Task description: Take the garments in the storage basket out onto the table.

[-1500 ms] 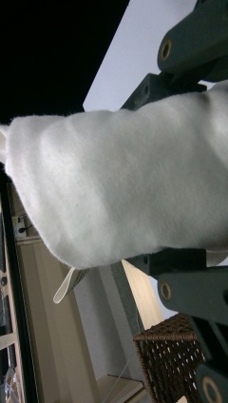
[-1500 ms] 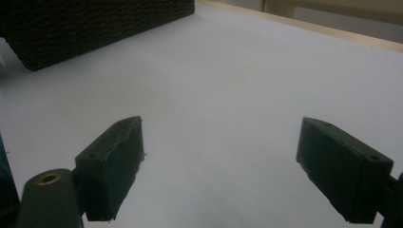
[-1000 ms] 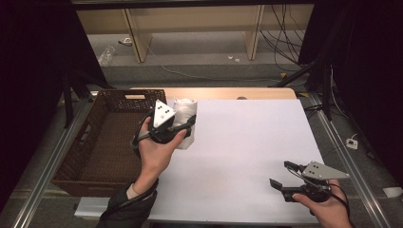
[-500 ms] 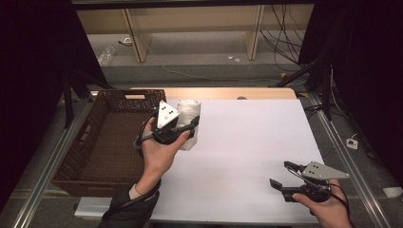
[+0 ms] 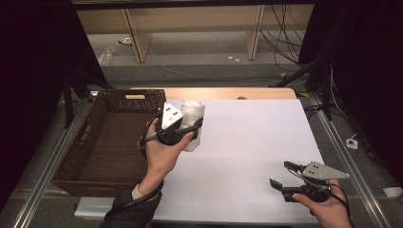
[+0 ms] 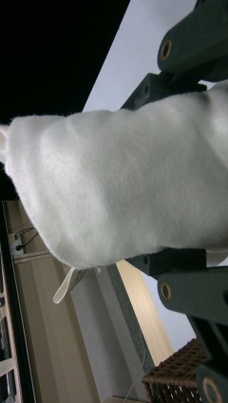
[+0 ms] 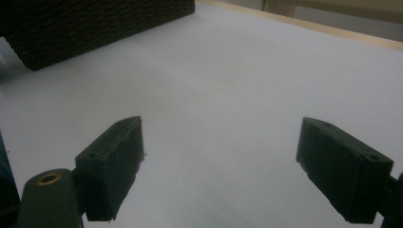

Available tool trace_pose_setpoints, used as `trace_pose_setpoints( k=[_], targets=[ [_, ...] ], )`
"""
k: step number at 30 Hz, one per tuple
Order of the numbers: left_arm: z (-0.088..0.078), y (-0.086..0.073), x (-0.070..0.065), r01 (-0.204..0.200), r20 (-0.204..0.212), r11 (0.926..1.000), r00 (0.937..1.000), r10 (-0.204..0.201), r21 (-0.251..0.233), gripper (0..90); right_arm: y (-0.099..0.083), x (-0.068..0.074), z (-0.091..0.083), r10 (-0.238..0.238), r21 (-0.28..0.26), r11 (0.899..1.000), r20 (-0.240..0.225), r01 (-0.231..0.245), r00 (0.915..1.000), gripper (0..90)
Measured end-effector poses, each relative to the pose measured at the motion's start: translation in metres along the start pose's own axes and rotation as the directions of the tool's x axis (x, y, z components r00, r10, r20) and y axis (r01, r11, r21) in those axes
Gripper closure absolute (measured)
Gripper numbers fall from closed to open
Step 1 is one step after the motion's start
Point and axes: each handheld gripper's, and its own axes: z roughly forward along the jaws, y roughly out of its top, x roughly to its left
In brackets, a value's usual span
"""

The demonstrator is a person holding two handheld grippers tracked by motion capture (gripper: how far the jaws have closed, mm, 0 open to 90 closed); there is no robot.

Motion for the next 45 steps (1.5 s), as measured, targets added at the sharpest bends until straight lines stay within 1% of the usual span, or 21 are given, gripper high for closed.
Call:
trace_pose_setpoints(
  k=[3, 17, 19, 45],
  targets=[
    [0.001, 0.0, -0.002, -0.003, 0.004, 1.0, 1.0, 0.003, 0.0, 42.4, 0.0, 0.0, 0.0, -0.006, -0.001, 1.0, 0.001, 0.006, 1.0, 16.7],
    [0.006, 0.0, -0.009, -0.007, 0.022, 1.0, 0.9997, 0.007, 0.004, 42.3, 0.0, 0.0, 0.0, -0.001, 0.0, 1.0, 0.0, 0.001, 1.0, 16.7],
    [0.006, 0.0, -0.01, -0.009, 0.025, 1.0, 0.9997, 0.008, 0.005, 42.3, 0.0, 0.0, 0.0, -0.007, -0.001, 1.0, 0.001, 0.007, 1.0, 16.7],
    [0.016, -0.002, -0.026, -0.023, 0.065, 0.9996, 0.9976, 0.022, 0.019, 41.9, 0.0, 0.0, 0.0, -0.001, 0.0, 1.0, -0.001, 0.001, 1.0, 16.6]
  ],
)
